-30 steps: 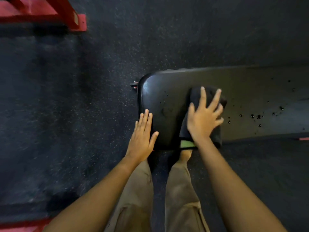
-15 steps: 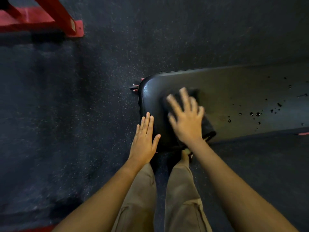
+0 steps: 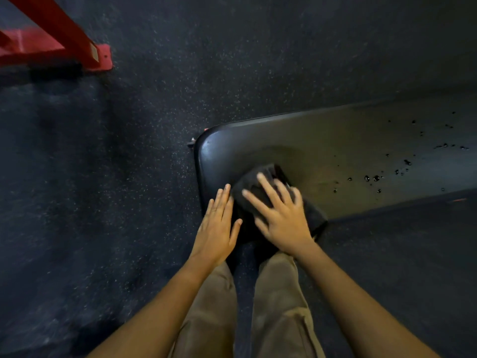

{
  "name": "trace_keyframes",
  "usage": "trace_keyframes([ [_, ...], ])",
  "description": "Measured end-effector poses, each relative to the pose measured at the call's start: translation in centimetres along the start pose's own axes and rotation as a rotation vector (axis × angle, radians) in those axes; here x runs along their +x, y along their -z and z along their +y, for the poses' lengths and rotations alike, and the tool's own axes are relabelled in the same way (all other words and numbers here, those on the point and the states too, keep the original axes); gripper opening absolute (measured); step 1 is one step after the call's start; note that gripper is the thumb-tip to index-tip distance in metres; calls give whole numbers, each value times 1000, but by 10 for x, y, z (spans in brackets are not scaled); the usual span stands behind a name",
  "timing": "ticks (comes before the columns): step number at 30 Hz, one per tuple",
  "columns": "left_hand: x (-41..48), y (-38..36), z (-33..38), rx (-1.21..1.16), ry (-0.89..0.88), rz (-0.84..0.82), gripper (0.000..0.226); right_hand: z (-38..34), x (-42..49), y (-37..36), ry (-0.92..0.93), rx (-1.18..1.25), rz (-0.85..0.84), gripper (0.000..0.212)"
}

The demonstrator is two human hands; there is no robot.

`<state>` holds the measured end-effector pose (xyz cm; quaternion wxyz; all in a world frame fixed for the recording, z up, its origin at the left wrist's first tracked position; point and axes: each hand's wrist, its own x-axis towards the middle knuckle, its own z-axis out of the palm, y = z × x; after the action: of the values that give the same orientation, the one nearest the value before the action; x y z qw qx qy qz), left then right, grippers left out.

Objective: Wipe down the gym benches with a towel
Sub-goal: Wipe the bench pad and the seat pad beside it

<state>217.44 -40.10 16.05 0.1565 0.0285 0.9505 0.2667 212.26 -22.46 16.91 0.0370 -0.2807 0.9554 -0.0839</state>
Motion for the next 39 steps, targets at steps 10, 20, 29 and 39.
trace_keyframes([
  [10, 52, -29, 59, 85, -58, 26, 60, 109, 35, 27, -592, -3, 50, 62],
  [20, 92, -62, 127, 106, 147, 139, 62, 191, -3, 42, -808, 50, 50, 60],
  [29, 103, -79, 153, 196, 291, 193, 64, 232, -64, 39, 72, -32, -4, 61],
  [39, 104, -80, 152, 215, 287, 201, 64, 215, -22, 39, 111, -27, -48, 64],
])
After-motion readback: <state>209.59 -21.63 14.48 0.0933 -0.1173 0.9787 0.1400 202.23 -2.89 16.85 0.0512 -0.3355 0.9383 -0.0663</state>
